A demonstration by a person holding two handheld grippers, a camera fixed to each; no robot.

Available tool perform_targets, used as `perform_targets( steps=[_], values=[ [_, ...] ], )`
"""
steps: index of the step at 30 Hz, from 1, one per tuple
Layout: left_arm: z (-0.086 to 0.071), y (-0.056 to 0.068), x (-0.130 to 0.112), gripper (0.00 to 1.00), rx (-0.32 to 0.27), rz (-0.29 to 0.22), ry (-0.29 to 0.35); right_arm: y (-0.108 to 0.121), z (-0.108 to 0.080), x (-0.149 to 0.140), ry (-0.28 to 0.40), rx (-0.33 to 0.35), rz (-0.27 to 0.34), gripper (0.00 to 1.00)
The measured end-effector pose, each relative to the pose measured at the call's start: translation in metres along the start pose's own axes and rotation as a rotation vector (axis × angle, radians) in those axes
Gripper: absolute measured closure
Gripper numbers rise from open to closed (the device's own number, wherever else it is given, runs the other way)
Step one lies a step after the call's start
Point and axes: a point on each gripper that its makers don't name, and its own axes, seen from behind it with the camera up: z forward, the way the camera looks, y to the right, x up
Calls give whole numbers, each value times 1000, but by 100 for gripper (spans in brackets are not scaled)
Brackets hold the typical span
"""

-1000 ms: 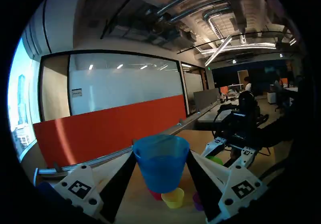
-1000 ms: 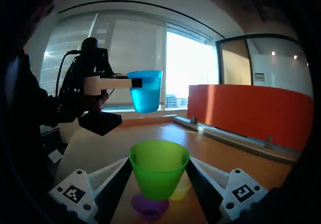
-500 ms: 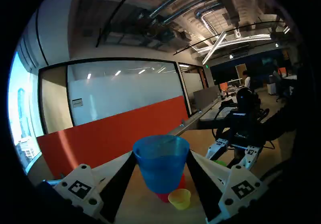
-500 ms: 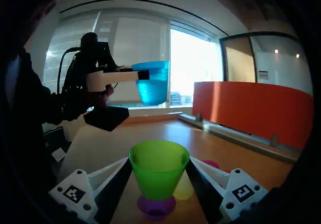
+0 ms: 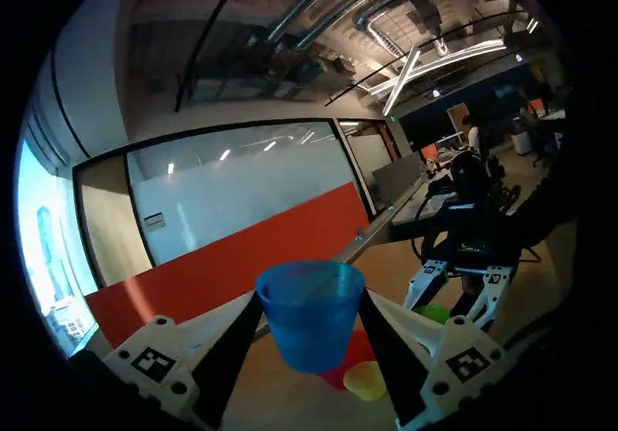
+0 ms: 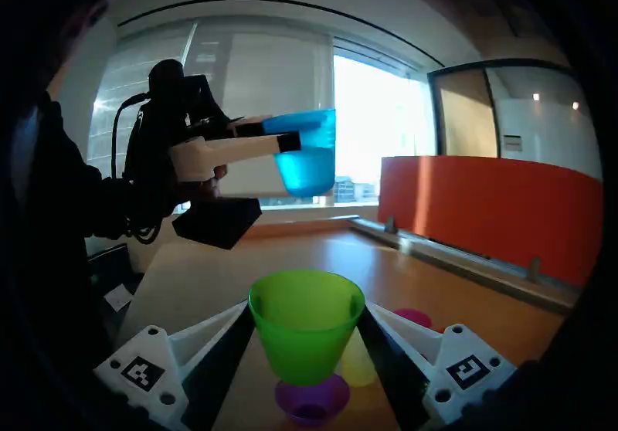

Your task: Pour water

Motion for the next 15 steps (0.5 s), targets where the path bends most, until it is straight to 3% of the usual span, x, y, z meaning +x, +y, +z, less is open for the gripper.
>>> perform_targets(
  steps=[15],
  values=[
    [0, 4, 2, 15, 3, 89, 1, -11, 6, 6, 7, 28, -4, 9]
  ],
)
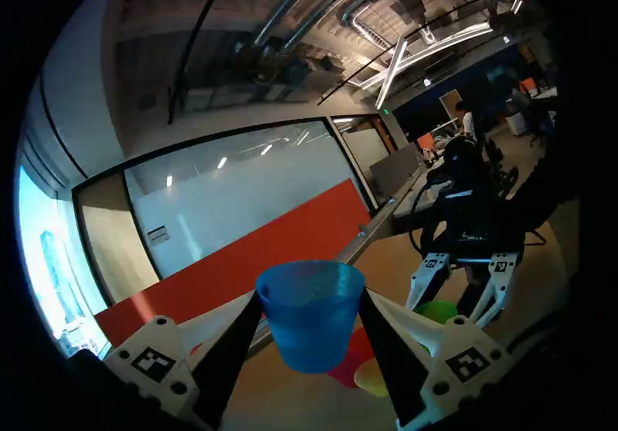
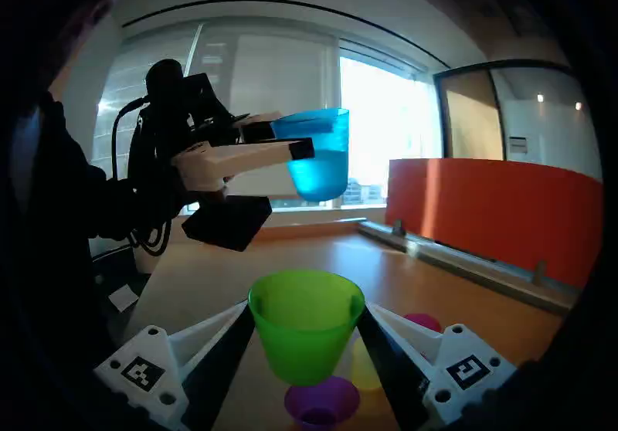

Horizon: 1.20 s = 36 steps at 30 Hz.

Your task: Pour water

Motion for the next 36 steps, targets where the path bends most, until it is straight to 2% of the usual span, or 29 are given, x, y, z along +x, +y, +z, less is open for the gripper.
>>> perform_targets(
  steps=[14, 36],
  values=[
    [-3, 4, -2, 15, -6, 75, -6, -10, 7, 1, -5, 27, -9, 9],
    [-6, 8, 2, 15, -7, 160, 3, -18, 12, 3, -7, 52, -24, 9]
  ],
)
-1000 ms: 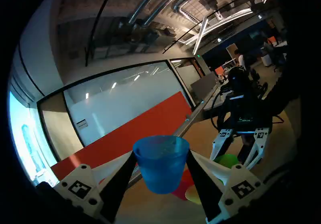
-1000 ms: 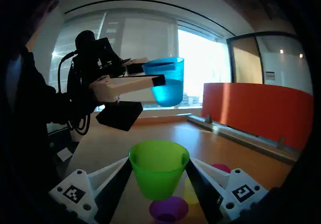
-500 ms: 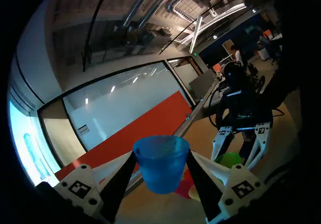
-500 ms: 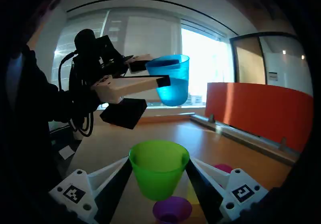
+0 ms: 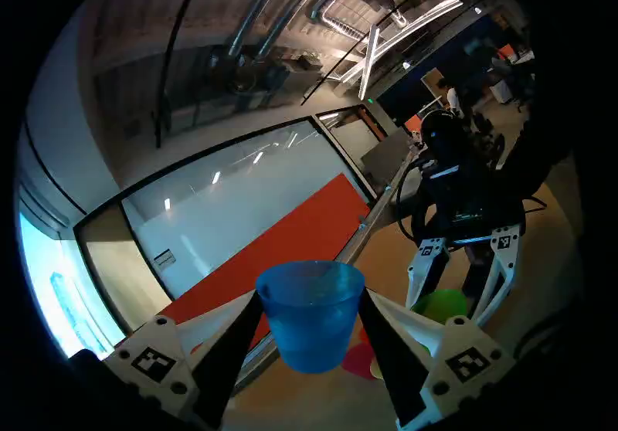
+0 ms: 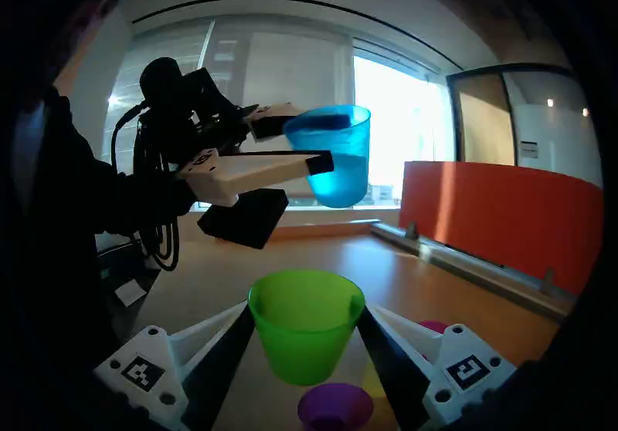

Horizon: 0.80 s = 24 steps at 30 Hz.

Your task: Pour water

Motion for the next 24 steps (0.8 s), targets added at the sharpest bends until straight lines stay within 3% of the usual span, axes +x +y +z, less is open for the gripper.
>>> perform_targets(
  steps=[24],
  values=[
    [0, 0, 4, 15, 7, 96, 6, -1, 2, 0, -1, 6, -4, 9]
  ],
)
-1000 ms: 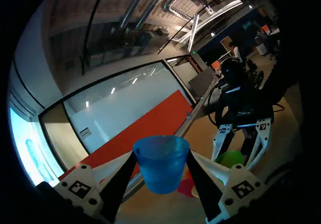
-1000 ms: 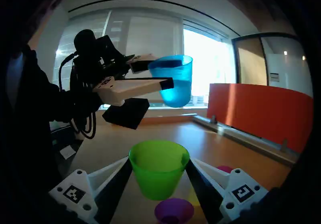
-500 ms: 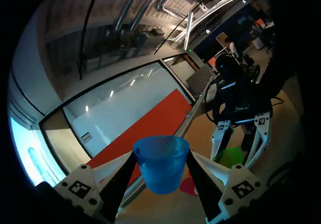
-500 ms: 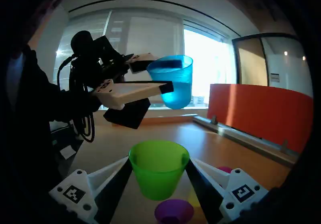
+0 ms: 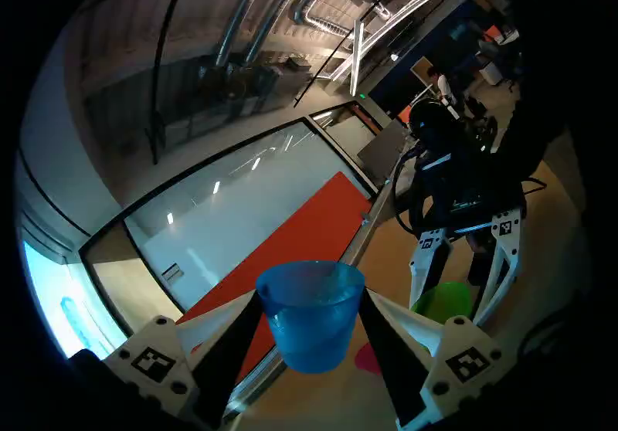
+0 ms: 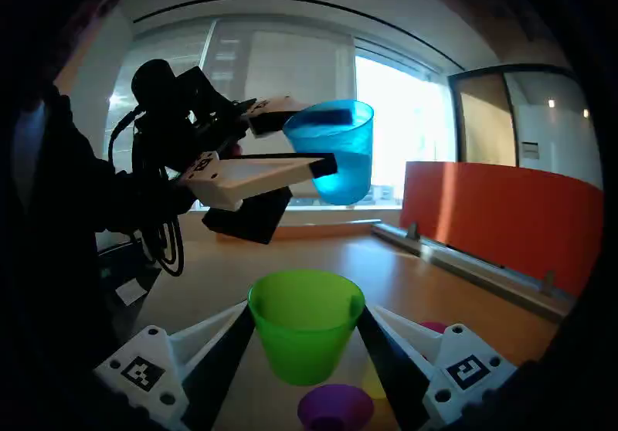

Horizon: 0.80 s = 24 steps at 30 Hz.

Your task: Pour water

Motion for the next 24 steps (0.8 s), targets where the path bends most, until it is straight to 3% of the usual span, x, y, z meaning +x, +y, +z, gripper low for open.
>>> perform_targets(
  steps=[24],
  values=[
    [-2, 5, 7, 15, -4, 79, 6, -3, 1, 3, 5, 7, -3, 10]
  ],
)
